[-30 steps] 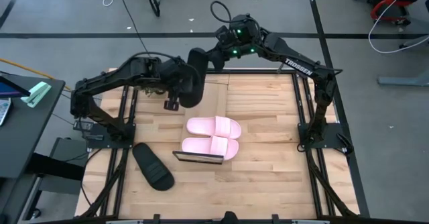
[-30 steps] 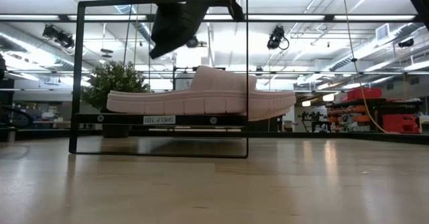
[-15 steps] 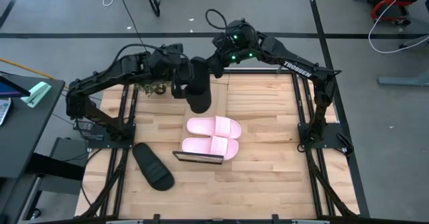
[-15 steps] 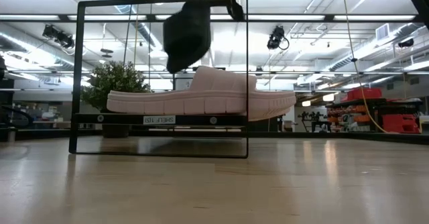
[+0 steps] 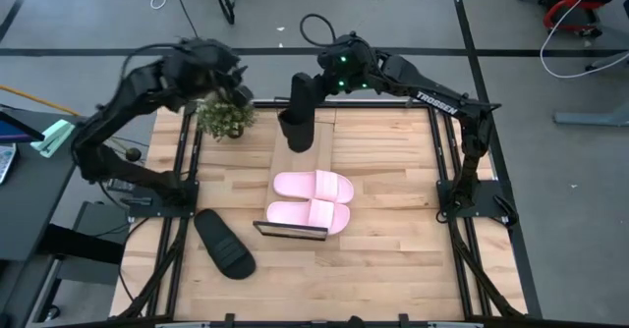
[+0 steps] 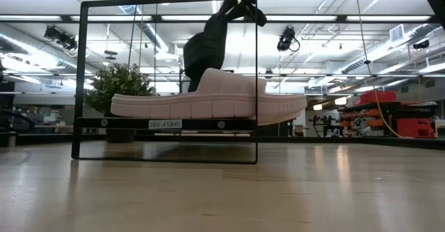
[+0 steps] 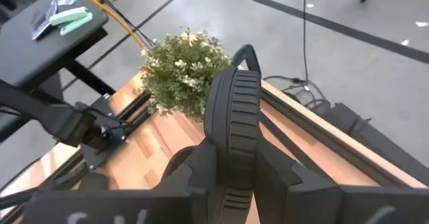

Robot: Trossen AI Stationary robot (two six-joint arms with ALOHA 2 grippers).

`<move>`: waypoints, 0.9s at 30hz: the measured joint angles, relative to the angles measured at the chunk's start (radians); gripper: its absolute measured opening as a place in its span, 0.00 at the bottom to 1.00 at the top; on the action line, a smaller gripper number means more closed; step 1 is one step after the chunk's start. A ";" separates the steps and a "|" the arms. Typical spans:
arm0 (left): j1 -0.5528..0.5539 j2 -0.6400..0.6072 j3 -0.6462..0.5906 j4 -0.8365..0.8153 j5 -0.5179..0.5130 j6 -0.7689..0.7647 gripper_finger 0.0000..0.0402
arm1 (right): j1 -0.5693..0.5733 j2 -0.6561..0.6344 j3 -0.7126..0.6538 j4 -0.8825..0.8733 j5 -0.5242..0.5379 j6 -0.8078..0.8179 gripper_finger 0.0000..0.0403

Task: Pick and place slides into the shelf
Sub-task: Put the top black slide on the shelf

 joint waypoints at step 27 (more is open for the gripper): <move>0.056 -0.376 -0.464 0.332 0.232 -0.244 0.28 | 0.239 -0.104 -0.001 -0.266 0.571 0.257 0.17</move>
